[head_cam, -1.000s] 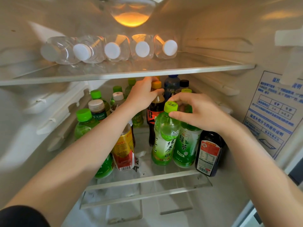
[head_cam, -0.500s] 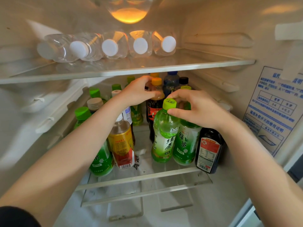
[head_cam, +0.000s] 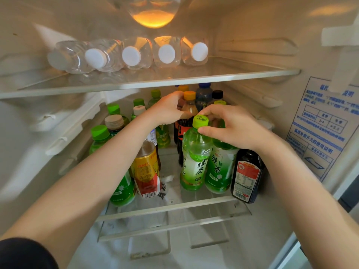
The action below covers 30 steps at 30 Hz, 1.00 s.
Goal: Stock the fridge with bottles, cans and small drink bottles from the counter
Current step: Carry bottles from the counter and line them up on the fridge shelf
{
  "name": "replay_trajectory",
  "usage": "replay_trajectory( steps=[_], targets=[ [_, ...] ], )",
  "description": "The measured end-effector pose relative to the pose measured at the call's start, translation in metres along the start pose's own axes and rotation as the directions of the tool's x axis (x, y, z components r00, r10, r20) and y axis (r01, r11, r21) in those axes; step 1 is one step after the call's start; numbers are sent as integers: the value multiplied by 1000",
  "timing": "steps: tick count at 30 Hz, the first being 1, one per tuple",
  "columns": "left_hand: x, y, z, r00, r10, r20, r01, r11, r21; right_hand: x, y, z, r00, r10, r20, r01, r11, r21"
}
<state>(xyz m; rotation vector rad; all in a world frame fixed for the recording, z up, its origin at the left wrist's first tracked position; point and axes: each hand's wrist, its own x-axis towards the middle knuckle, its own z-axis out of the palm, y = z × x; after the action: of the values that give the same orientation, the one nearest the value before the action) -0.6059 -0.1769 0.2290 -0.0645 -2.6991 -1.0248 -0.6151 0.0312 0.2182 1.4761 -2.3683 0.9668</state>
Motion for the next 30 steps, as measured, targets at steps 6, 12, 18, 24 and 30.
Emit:
replay_trajectory(
  steps=[6, 12, 18, 24, 30],
  targets=[
    [2, 1, 4, 987, -151, -56, 146, 985, -88, 0, -2, -1, 1000, 11, 10, -10, 1000, -9],
    [0, 3, 9, 988, -123, -90, 116, 990, -86, 4, 0, 1, 1000, 21, 23, -21, 1000, -11],
    [-2, 7, 9, 987, -134, -88, 128, 989, -69, 8, 2, 5, 999, 27, 25, -26, 999, -31],
    [-9, 7, -5, 995, -59, -83, 65, 995, 69, 9, 4, 8, 1000, 26, 2, -26, 997, -79],
    [-27, -3, -49, 992, -62, -110, 102, 911, 400, 12, 3, 9, 999, 36, -13, -37, 989, -140]
  ],
)
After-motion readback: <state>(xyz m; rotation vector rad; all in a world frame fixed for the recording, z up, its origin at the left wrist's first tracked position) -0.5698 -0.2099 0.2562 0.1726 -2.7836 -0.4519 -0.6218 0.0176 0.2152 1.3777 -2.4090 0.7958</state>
